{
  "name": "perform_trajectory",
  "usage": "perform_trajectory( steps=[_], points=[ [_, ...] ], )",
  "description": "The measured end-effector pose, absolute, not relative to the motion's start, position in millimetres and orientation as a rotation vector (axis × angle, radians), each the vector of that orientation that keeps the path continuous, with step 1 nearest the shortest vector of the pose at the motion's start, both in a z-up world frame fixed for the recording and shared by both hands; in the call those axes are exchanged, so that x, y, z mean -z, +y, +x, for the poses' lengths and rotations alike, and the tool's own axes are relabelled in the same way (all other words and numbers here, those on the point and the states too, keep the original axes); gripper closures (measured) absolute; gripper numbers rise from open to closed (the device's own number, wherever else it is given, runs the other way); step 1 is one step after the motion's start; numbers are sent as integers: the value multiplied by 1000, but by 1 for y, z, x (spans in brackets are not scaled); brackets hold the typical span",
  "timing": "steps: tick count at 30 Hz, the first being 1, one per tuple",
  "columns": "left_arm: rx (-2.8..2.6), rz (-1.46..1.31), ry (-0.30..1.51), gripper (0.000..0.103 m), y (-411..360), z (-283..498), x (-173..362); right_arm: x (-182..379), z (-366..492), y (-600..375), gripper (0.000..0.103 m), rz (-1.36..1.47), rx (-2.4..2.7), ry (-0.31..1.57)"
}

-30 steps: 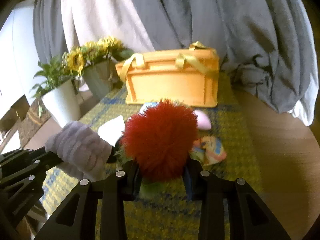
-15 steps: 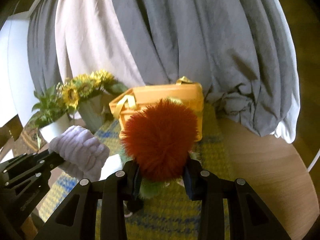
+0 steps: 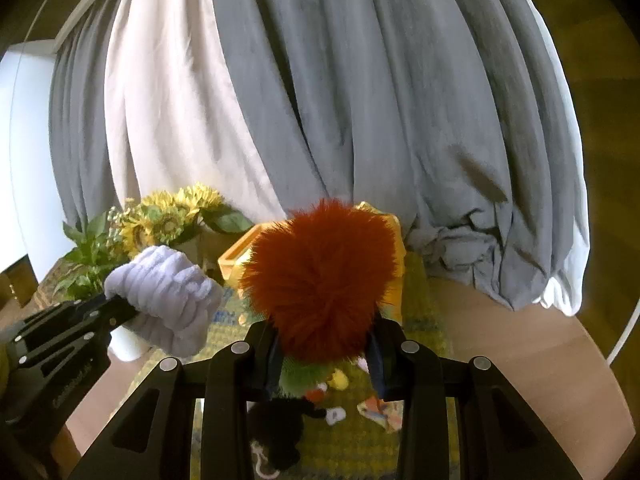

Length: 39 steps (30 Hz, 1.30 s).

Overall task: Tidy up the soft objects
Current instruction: 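Lift the sock and pompom and carry both toward the orange crate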

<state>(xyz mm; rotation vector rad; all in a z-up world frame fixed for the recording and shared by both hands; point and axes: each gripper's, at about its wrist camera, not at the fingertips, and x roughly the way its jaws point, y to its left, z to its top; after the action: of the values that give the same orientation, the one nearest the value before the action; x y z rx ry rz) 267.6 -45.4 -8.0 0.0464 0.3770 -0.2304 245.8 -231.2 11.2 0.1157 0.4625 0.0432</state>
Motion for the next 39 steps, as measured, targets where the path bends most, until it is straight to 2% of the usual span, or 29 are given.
perform_trajectory(
  steps=[24,39],
  points=[
    [253,34,283,90,-47,365,-12,-36,333,-227,67,95,3,388],
    [214,60,314,89,-66,447,-7,-15,429,-238,67,85,3,517]
  ],
)
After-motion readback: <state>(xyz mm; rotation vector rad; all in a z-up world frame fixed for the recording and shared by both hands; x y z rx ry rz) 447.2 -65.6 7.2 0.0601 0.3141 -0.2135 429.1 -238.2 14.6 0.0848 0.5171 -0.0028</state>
